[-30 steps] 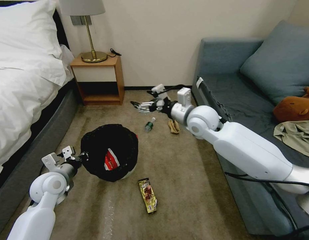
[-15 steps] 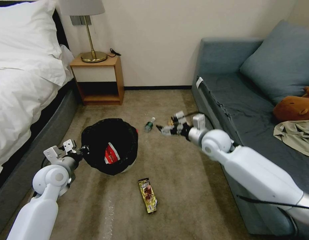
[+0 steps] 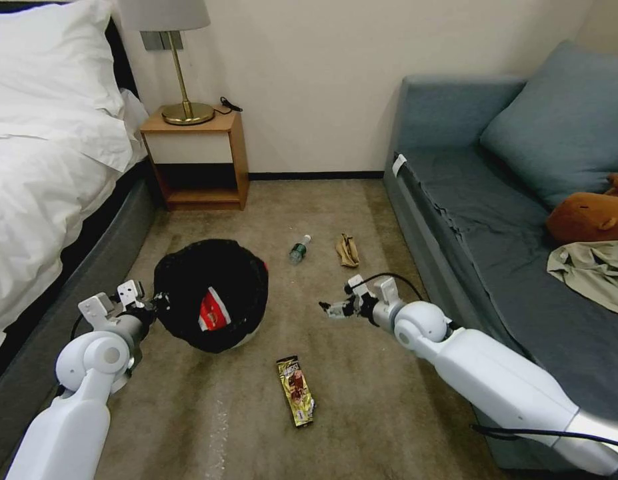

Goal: Pick up the trash bin, then pick up the garbage on the floor and place it into the trash bin.

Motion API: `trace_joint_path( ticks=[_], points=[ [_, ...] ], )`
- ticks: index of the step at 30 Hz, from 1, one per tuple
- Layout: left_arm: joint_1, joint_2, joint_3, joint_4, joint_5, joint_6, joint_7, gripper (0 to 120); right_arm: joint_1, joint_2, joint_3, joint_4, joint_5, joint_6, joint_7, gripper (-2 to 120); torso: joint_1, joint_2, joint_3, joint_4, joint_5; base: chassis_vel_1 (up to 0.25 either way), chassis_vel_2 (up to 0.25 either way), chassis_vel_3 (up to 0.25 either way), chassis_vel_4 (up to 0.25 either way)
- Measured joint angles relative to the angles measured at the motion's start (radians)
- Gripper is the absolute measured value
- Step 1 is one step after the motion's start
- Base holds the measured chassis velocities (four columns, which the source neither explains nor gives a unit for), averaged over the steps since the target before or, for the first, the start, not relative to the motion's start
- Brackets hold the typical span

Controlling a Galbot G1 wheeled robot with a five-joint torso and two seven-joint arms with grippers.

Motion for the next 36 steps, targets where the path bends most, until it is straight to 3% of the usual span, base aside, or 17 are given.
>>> trace_joint_path(
  ticks=[7,13,21,32,36],
  points=[
    [-0.007,0.0,0.007,0.018,0.002,-0.002,0.001,2,-0.008,0.003,-0.063,-0.023,-0.014,-0.008,-0.024,100,0.0,0.0,0.0,-0.0001,0.0001,0.0,0.0,0.0,0.0],
    [0.001,0.007,0.008,0.025,0.007,-0.002,0.002,2,-0.026,0.055,-0.073,-0.054,-0.055,-0.062,-0.035,100,0.0,0.0,0.0,0.0001,0.0001,0.0,0.0,0.0,0.0],
    [-0.003,0.011,0.005,0.03,0.007,-0.002,0.002,2,-0.025,0.064,-0.129,-0.08,-0.053,-0.105,-0.049,100,0.0,0.0,0.0,-0.0001,0.0002,0.0,0.0,0.0,0.0],
    [0.004,0.009,-0.002,0.03,0.007,-0.002,0.003,2,0.006,0.048,-0.179,-0.091,0.11,-0.214,-0.093,100,0.0,0.0,0.0,-0.0001,0.0001,0.0,0.0,0.0,0.0],
    [0.011,0.01,-0.007,0.028,0.008,-0.002,0.008,2,0.012,0.06,-0.192,-0.108,0.224,-0.252,-0.118,100,0.0,0.0,0.0,0.0,0.0001,0.0,0.0,0.0,0.0]
  ],
)
